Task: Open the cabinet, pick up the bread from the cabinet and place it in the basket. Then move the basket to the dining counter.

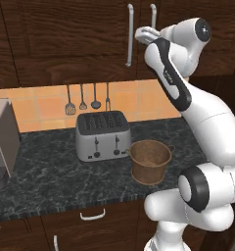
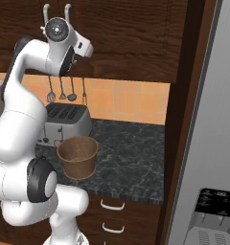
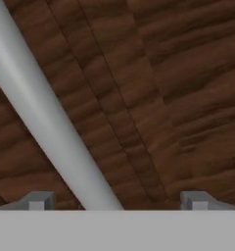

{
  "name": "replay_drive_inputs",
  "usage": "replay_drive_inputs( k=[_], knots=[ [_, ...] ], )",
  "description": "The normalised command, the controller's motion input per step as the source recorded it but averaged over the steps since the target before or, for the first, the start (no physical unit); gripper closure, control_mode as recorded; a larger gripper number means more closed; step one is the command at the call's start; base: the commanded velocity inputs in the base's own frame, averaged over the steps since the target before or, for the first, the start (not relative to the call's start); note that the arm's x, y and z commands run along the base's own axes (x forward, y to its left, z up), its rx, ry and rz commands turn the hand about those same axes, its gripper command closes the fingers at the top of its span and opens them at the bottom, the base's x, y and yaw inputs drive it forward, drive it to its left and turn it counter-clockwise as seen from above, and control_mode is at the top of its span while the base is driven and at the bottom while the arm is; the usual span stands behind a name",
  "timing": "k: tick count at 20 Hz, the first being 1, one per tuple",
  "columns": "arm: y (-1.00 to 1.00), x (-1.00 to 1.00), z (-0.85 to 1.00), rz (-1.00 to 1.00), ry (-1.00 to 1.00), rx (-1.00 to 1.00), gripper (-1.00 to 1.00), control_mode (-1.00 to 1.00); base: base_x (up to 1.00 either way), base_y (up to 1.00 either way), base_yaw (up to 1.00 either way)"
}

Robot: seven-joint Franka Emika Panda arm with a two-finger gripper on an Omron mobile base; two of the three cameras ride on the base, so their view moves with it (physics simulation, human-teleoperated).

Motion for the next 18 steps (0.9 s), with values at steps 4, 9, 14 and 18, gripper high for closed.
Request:
replay_drive_inputs(
  k=[4, 9, 14, 18],
  knots=[
    [0.16, 0.5, 0.0, 0.0, -0.02, 0.07, -1.0, -1.0, 0.0, 0.0, 0.0],
    [0.02, 0.21, 0.0, 0.0, -0.01, 0.03, 1.0, -1.0, 0.0, 0.0, 0.0],
    [0.0, 0.0, 0.0, 0.0, -0.08, 0.0, 1.0, -1.0, 0.0, 0.0, 0.0],
    [0.0, 0.0, 0.0, 0.0, -0.09, 0.0, 1.0, -1.0, 0.0, 0.0, 0.0]
  ],
)
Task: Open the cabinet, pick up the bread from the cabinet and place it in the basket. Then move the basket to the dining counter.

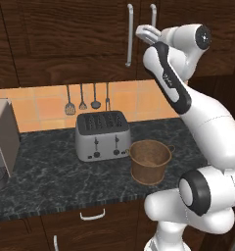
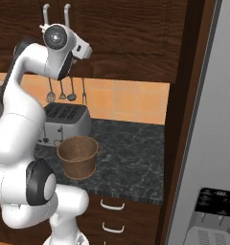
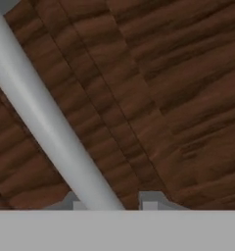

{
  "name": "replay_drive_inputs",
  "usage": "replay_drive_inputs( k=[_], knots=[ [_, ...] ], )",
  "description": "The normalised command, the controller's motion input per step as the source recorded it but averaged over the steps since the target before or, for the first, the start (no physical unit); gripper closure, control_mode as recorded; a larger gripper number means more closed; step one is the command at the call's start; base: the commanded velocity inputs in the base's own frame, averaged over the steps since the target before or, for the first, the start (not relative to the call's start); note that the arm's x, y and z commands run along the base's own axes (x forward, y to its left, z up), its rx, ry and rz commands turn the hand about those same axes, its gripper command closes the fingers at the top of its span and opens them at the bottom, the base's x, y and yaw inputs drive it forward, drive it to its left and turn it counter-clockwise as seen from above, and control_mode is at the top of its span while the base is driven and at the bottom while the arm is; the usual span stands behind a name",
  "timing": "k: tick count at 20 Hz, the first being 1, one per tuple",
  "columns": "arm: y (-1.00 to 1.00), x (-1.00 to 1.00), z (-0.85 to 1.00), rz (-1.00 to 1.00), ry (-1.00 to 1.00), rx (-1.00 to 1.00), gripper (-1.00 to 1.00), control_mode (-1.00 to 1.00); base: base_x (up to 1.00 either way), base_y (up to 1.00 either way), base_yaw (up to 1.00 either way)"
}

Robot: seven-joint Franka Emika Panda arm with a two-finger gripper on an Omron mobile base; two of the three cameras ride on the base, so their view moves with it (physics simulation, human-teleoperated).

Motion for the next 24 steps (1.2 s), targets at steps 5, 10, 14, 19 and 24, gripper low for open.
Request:
replay_drive_inputs(
  k=[5, 10, 14, 19, 24],
  knots=[
    [-0.02, -0.33, 0.0, 0.0, 0.0, 0.0, 1.0, -1.0, 0.0, 0.0, 0.0],
    [-0.27, -0.99, 0.11, 0.0, 0.0, 0.01, 1.0, -1.0, 0.0, 0.0, 0.0],
    [-0.56, -1.0, 0.18, 0.0, 0.0, 0.0, 1.0, -1.0, 0.0, 0.0, 0.0],
    [-0.63, -1.0, 0.2, 0.0, -0.01, 0.0, 1.0, -1.0, 0.0, 0.0, 0.0],
    [-0.53, -1.0, 0.21, 0.0, 0.0, 0.0, 1.0, -1.0, 0.0, 0.0, 0.0]
  ],
)
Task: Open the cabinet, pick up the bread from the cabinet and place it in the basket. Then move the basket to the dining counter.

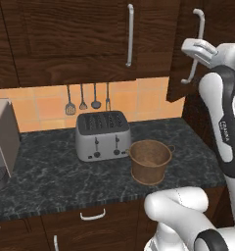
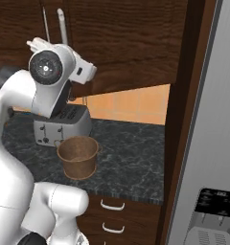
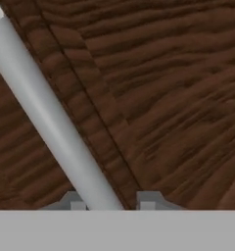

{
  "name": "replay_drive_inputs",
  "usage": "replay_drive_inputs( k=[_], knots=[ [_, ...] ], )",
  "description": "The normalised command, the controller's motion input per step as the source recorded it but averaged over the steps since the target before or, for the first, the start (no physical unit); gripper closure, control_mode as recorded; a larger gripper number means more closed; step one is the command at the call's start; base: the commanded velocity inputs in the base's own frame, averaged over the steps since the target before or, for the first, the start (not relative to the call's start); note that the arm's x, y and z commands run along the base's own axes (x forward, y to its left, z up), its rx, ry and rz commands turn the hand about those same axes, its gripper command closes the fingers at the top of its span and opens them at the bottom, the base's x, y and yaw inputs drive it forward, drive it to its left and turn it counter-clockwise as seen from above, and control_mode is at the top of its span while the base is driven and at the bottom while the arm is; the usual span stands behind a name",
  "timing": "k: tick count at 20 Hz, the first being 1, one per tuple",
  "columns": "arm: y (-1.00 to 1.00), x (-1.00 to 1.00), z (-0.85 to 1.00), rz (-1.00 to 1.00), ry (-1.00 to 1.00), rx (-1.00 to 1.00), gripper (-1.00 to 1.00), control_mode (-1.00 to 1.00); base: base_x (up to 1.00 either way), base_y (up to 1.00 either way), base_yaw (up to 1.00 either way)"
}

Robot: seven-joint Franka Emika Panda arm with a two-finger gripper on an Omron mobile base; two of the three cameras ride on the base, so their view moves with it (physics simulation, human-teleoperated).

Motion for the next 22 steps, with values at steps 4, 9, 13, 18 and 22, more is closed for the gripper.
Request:
replay_drive_inputs(
  k=[4, 9, 13, 18, 22],
  knots=[
    [-0.33, -1.0, 0.01, 0.0, 0.01, -0.01, 1.0, -1.0, 0.0, 0.0, 0.0],
    [0.06, -0.7, -0.05, -0.04, 0.06, -0.08, -1.0, -1.0, 0.0, 0.0, 0.0],
    [0.08, -0.92, 0.0, -0.06, 0.03, -0.08, -1.0, -1.0, 0.0, 0.0, 0.0],
    [0.0, -1.0, -0.02, -0.11, 0.07, -0.07, -1.0, -1.0, 0.0, 0.0, 0.0],
    [0.1, -0.93, -0.02, -0.15, 0.01, -0.01, -1.0, -1.0, 0.0, 0.0, 0.0]
  ],
)
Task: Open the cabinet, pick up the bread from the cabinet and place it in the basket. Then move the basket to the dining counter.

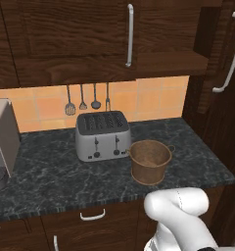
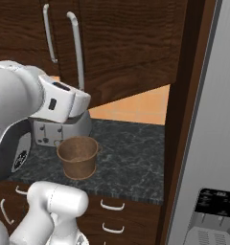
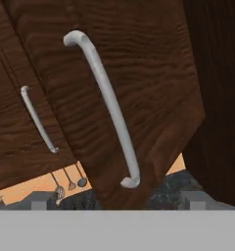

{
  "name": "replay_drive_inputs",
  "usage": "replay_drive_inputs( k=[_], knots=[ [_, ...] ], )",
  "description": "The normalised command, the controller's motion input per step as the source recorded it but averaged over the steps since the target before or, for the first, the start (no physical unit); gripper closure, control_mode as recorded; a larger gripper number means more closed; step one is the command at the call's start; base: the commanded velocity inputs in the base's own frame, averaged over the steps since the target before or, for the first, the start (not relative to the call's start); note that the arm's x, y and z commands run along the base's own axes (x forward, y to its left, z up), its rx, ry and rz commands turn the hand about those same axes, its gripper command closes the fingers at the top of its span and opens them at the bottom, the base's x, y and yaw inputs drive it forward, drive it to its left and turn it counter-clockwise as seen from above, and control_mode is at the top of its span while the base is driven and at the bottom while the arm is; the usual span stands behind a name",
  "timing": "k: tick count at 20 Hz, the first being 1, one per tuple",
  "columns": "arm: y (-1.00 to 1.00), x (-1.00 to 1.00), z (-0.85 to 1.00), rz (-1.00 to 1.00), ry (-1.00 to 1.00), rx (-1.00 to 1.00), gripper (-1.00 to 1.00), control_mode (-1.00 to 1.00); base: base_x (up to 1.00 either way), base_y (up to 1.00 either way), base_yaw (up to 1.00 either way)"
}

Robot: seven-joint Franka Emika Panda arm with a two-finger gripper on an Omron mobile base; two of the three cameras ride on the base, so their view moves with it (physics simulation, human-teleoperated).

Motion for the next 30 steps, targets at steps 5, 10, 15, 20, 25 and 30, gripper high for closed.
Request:
replay_drive_inputs(
  k=[5, 10, 15, 20, 25, 30],
  knots=[
    [0.34, -0.81, 0.0, -0.2, 0.06, 0.0, -1.0, -1.0, 0.0, 0.0, 0.0],
    [0.88, 0.02, -0.27, -0.23, 0.23, 0.01, -1.0, -1.0, 0.0, 0.0, 0.0],
    [0.84, 0.42, -0.06, -0.28, 0.14, 0.0, -1.0, -1.0, 0.0, 0.0, 0.0],
    [0.33, 0.6, -0.02, -0.39, -0.03, 0.03, -1.0, -1.0, 0.0, 0.0, 0.0],
    [-0.09, 0.52, -0.08, -0.25, -0.21, 0.17, -1.0, -1.0, 0.0, 0.0, 0.0],
    [0.0, 0.32, -0.2, -0.23, -0.41, 0.3, -1.0, -1.0, 0.0, 0.0, 0.0]
  ],
)
